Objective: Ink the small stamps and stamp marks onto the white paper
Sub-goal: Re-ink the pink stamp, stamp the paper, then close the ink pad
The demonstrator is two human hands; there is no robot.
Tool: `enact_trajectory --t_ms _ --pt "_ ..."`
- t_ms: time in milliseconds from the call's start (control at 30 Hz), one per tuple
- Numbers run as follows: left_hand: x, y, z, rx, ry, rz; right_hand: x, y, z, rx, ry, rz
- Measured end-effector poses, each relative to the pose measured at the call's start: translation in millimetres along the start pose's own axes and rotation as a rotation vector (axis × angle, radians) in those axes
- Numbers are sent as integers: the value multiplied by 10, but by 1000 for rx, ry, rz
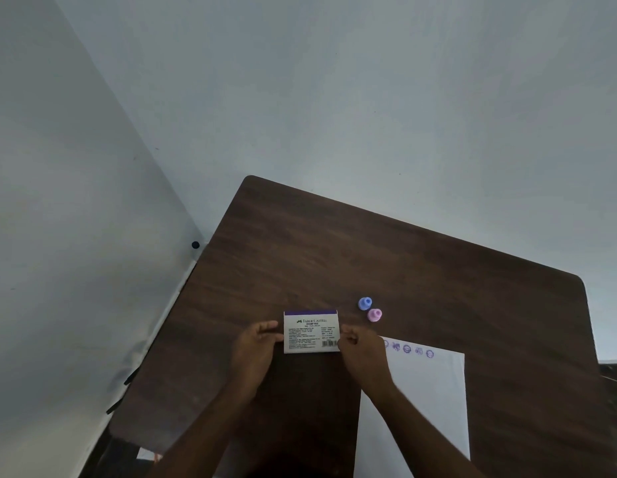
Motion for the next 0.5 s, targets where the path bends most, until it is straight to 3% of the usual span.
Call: enact_trajectory --t_ms 367,500 --pt "7 52 -133 72 63 -102 -24 85 -78 28 -8 47" --pt "-53 29 -156 29 142 -100 2 91 -94 9 -67 91"
Point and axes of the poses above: each hand's wrist, its own z-axis away from the middle knuckle, its own y-axis out of the palm, x = y × z, the point moved 8 cm from there along -z, towards the middle knuckle, and after that the axes turned 10 degrees about y, right-handed, at the moved point
